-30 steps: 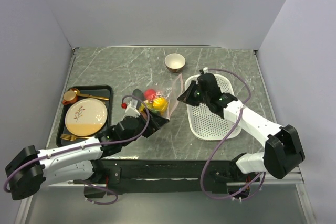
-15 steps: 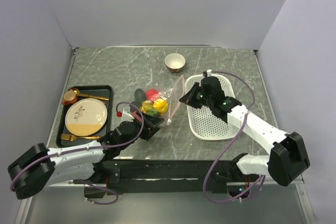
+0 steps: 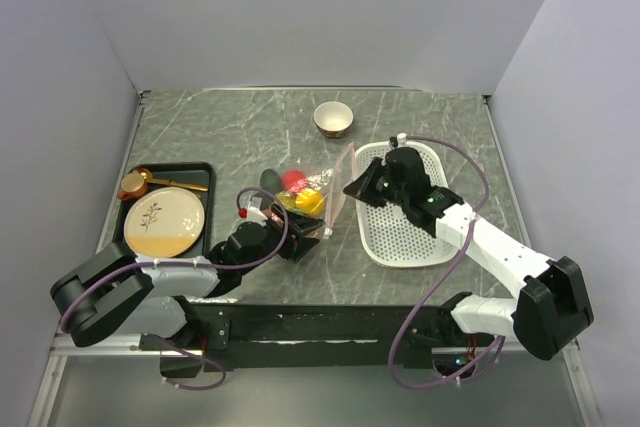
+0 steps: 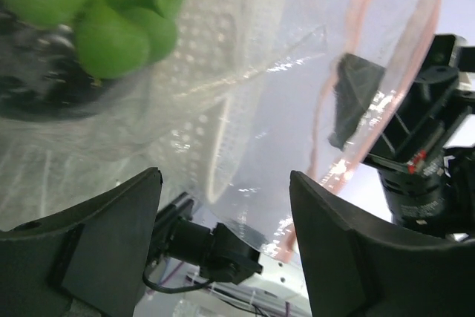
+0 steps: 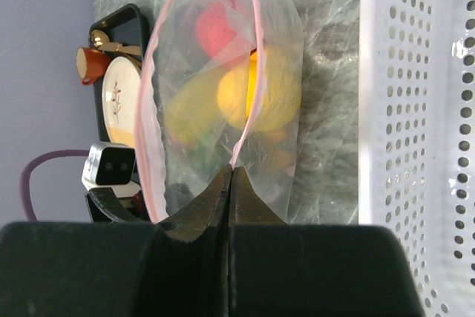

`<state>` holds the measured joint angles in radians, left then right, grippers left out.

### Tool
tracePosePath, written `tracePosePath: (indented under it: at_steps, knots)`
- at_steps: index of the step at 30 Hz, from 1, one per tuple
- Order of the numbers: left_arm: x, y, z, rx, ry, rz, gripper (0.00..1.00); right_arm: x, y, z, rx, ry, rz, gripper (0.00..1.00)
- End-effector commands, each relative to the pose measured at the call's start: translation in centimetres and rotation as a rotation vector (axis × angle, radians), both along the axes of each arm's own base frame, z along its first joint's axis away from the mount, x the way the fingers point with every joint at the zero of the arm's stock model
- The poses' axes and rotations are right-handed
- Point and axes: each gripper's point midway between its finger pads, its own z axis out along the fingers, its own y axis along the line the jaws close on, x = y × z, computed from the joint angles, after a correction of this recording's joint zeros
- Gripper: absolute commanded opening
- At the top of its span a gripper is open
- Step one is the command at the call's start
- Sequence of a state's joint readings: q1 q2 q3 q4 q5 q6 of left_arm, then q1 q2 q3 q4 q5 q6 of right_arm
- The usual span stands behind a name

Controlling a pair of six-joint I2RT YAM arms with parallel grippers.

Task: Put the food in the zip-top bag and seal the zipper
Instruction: Zip the zipper food storage bag at the center of the board.

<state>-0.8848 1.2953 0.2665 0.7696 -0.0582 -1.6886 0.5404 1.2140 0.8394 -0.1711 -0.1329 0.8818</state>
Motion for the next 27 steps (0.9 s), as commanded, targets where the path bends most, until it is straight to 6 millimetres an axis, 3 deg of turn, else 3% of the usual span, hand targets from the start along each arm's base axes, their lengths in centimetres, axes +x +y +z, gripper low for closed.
tracePosePath:
  at_steps: [1,10,23,27]
  knots:
    - [0.1,-1.4,4.4,-0.15,-0.058,-0.041,0.74,0.7,-0.5,0.6,0.002,-0.047,-0.03,0.01]
    - [0.1,-1.8,3.9,-0.165,-0.024,-0.049,0.71,0.6,-0.2,0.1,0.008,-0.038,-0.019,0.01]
    - [0.3,-2.1,4.0,-0.162,-0.032,-0.048,0.26,-0.3,-1.1,-1.2,-0.012,-0.021,-0.031,0.01]
    - [0.0,-1.6,4.1,-0.146,-0.044,-0.05,0.23,-0.1,-1.2,-1.3,-0.019,-0.022,-0.043,0.01]
